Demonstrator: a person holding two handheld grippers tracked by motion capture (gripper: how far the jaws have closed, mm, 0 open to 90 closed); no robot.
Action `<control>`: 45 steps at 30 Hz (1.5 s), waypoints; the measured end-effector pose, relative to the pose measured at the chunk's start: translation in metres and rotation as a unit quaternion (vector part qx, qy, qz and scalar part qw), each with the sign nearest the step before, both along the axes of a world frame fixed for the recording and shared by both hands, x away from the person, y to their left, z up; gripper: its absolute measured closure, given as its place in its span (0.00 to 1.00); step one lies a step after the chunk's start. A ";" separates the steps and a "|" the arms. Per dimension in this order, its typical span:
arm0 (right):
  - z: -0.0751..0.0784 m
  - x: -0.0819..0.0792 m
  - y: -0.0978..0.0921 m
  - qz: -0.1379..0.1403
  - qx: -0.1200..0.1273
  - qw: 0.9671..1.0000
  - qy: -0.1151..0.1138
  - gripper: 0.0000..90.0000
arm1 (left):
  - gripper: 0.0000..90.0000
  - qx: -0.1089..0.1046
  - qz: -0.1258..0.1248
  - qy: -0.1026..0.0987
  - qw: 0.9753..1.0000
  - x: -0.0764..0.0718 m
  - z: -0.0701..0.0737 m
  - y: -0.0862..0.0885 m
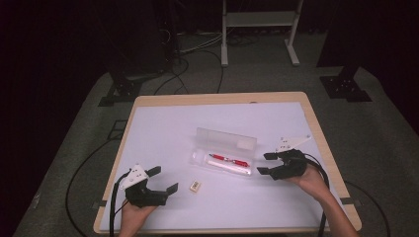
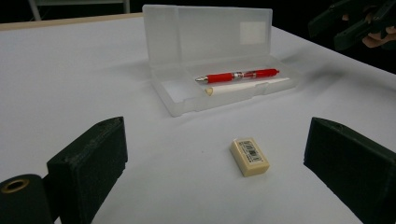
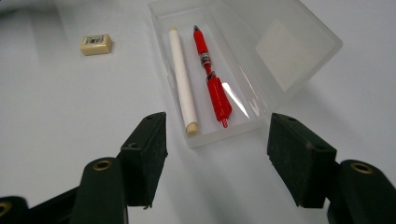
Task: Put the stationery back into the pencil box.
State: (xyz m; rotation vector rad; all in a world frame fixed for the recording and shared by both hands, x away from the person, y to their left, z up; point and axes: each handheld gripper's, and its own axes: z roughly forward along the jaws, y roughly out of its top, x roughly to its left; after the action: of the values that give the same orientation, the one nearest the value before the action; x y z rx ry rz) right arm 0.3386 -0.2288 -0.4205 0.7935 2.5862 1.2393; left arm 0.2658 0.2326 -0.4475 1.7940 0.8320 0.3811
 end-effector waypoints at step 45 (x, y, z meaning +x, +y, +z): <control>-0.030 -0.035 -0.039 -0.055 -0.003 0.998 -0.007 0.36 | 0.23 0.052 -0.039 0.031 0.997 0.009 -0.009 -0.053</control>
State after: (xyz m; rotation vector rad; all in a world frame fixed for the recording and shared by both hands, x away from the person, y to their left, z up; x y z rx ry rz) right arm 0.3032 -0.2676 -0.4503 0.9103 2.4975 1.1991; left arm 0.2748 0.1792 -0.4570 1.9373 0.7962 0.3244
